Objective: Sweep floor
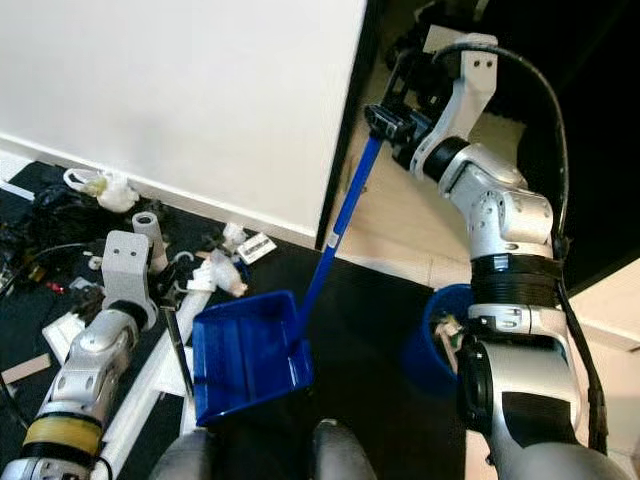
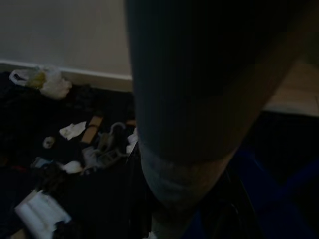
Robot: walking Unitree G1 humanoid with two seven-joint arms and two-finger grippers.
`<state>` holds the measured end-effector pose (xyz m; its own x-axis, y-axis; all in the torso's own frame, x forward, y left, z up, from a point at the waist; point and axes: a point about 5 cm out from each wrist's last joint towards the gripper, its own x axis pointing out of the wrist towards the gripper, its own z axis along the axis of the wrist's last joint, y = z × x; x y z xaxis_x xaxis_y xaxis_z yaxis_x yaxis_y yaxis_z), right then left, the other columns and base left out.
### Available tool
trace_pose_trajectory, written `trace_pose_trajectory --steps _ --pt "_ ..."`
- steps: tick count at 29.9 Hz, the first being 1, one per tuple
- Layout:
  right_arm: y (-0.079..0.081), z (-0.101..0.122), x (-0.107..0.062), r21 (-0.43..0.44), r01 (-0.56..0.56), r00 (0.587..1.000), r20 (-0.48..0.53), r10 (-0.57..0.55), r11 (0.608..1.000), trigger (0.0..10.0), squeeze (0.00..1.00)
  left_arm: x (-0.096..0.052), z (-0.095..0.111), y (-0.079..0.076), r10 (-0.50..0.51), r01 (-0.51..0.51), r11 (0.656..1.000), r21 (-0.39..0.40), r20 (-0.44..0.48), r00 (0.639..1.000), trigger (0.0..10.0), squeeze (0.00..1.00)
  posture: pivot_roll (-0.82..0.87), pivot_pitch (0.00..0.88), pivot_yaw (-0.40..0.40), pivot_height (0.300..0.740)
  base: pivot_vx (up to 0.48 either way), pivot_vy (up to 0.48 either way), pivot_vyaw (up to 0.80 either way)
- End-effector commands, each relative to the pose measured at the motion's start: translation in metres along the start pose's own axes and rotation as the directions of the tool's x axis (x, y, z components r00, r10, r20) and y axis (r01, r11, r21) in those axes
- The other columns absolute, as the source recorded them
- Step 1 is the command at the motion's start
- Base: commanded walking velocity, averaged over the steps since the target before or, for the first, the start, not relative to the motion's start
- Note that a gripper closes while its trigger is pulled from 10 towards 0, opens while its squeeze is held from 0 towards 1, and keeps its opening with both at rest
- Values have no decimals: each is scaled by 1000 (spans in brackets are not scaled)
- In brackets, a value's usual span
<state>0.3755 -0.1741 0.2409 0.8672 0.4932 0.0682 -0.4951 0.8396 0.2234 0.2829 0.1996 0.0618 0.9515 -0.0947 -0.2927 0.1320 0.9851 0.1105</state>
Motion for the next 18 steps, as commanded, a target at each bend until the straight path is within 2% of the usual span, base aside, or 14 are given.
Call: trace_pose_trajectory --steps 1,9,12,18 --pt "2 0 -2 14 -11 1000 28 10 1000 10000 0 -1 4 1 5 -6 1000 29 7 1000 10000 0 104 38 -76 740 0 -480 0" --pt "12 -24 -3 -2 -22 1000 0 22 1000 10000 0 2 8 -1 25 -25 999 24 21 999 10000 0 101 41 -75 740 0 -472 0" --pt "13 -31 -4 -8 -17 1000 -8 17 1000 10000 0 2 8 0 53 -53 999 0 32 998 10000 0 102 43 -76 740 0 0 0" --pt "13 -44 -6 -5 3 1000 -17 -3 1000 10000 0 2 8 2 80 -80 997 6 28 996 10000 0 101 48 -78 740 0 0 0"
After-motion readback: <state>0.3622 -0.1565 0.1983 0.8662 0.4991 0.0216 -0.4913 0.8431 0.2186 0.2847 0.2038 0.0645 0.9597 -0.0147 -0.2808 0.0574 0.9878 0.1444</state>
